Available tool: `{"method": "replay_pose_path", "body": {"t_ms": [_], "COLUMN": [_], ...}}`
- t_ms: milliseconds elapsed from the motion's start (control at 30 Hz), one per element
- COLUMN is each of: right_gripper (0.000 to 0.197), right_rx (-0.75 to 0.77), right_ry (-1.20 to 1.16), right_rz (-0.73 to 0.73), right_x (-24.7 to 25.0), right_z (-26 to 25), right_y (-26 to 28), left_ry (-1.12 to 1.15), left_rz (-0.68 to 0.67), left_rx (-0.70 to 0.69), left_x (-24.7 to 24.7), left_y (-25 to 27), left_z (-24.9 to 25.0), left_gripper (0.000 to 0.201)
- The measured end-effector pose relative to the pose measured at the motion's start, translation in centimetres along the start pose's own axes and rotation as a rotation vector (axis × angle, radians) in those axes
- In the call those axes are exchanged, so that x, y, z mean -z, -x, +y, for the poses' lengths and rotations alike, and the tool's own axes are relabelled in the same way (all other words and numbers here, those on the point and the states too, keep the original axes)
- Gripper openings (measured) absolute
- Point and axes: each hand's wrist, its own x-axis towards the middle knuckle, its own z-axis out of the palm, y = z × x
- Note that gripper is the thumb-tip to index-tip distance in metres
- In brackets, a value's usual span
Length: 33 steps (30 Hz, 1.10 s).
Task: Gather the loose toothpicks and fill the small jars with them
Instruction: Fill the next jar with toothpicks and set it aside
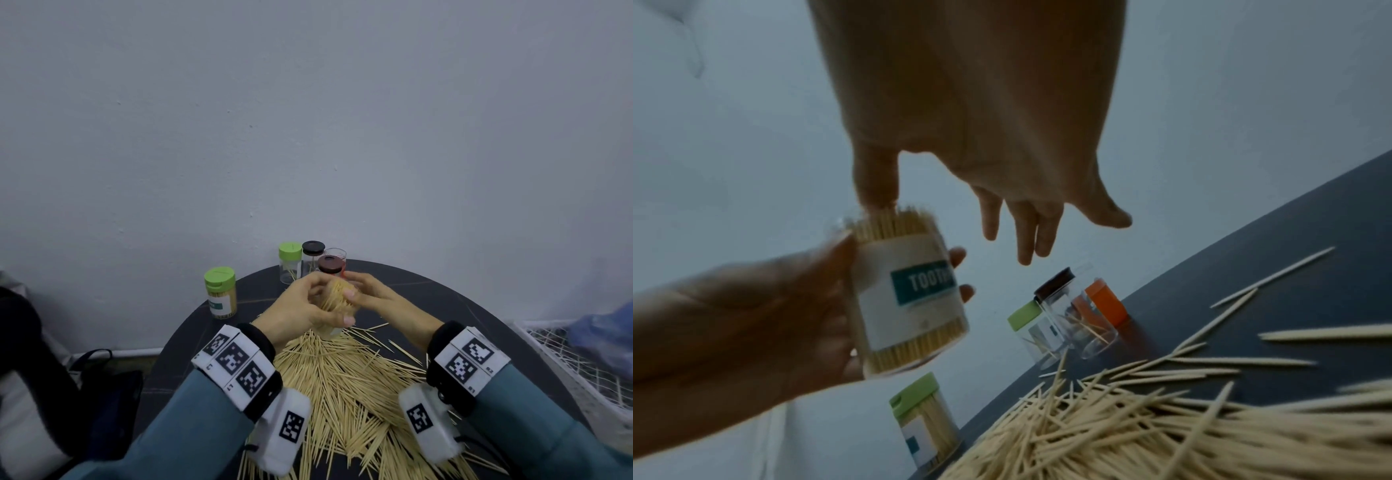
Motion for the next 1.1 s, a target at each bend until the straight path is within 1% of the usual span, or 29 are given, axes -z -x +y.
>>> {"method": "replay_pose_path", "body": {"t_ms": [100,133,233,333,400,500,633,700,733,800,833,900,933,1000,1100], "right_gripper": [0.073,0.075,0.072,0.075,0.073,0.070,0.070,0.062,0.054,0.032,0.021,0.009,0.006,0.010,0.015], "right_rx": [0.037,0.050,0.070,0.057,0.049,0.067,0.050,0.096,0.140,0.235,0.271,0.312,0.321,0.337,0.359], "right_ry": [-0.010,-0.019,-0.022,0.063,0.098,0.074,0.108,0.084,0.072,0.084,0.119,0.235,0.294,0.381,0.448], "right_rz": [-0.035,-0.033,0.004,-0.038,-0.061,-0.054,-0.064,-0.009,0.035,0.103,0.113,0.093,0.076,0.060,0.096], "right_x": [-0.04,0.10,0.64,0.83,0.70,0.64,0.74,0.77,0.81,0.87,0.83,0.53,0.33,0.01,0.03], "right_z": [0.16,0.07,-0.09,0.22,0.32,0.39,0.62,0.43,0.36,0.36,0.37,0.32,0.20,-0.02,-0.34], "right_y": [0.17,0.23,0.39,0.35,0.39,0.29,-0.12,-0.19,-0.21,-0.28,-0.35,-0.43,-0.45,-0.53,-0.57], "left_ry": [-0.016,-0.018,0.000,0.008,-0.004,-0.017,-0.042,-0.047,-0.055,-0.073,-0.082,-0.099,-0.103,-0.119,-0.132], "left_rz": [-0.079,-0.098,-0.116,-0.123,-0.119,-0.098,-0.091,-0.070,-0.050,-0.013,-0.005,-0.012,-0.022,-0.042,-0.054], "left_rx": [-0.011,-0.016,-0.029,-0.040,-0.035,-0.021,-0.012,-0.004,0.001,0.009,0.010,0.016,0.024,0.037,0.052], "left_x": [-0.13,-0.16,-0.09,-0.01,-0.03,0.00,0.00,0.09,0.14,0.29,0.33,0.31,0.27,0.18,0.29], "left_y": [0.19,0.20,0.21,0.20,0.19,0.08,0.06,0.05,0.02,-0.10,-0.15,-0.20,-0.18,-0.15,-0.13], "left_z": [0.09,0.08,0.08,0.10,0.09,-0.03,-0.12,-0.16,-0.15,-0.21,-0.25,-0.36,-0.42,-0.53,-0.43], "left_gripper": [0.059,0.059,0.057,0.055,0.055,0.056,0.055,0.055,0.056,0.059,0.060,0.060,0.059,0.057,0.059]}}
